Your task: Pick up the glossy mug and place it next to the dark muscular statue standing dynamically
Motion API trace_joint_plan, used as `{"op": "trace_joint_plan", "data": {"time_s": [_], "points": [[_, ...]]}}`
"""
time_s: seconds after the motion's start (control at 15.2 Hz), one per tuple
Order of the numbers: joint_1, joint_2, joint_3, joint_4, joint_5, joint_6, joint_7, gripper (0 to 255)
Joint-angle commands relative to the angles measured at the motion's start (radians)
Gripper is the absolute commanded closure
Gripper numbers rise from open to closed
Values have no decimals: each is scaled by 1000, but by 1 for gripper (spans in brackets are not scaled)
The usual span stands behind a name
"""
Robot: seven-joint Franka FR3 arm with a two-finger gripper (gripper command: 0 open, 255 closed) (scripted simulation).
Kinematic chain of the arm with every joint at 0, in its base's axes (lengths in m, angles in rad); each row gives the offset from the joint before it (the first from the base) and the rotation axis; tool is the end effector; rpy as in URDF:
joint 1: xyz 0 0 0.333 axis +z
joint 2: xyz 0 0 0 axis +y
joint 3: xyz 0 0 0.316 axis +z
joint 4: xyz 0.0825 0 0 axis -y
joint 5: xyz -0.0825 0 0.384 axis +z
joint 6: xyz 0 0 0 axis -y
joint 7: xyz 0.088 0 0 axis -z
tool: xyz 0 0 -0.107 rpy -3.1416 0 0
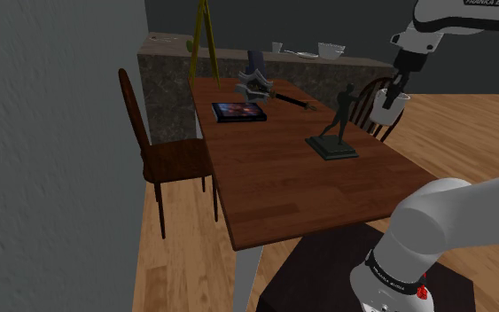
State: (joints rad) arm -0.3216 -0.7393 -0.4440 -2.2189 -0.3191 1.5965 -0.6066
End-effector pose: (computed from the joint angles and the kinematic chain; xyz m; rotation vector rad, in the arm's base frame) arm 0.1947 -0.3002 0.6095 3.0806 -0.1001 0.0568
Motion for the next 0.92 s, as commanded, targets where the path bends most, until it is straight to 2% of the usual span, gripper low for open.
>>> {"op": "trace_joint_plan", "data": {"time_s": [0.0, 0.86], "points": [[-4, -9, -6, -35, -7, 27, 3, 255], [-23, -35, -47, -220, -48, 187, 19, 255]]}}
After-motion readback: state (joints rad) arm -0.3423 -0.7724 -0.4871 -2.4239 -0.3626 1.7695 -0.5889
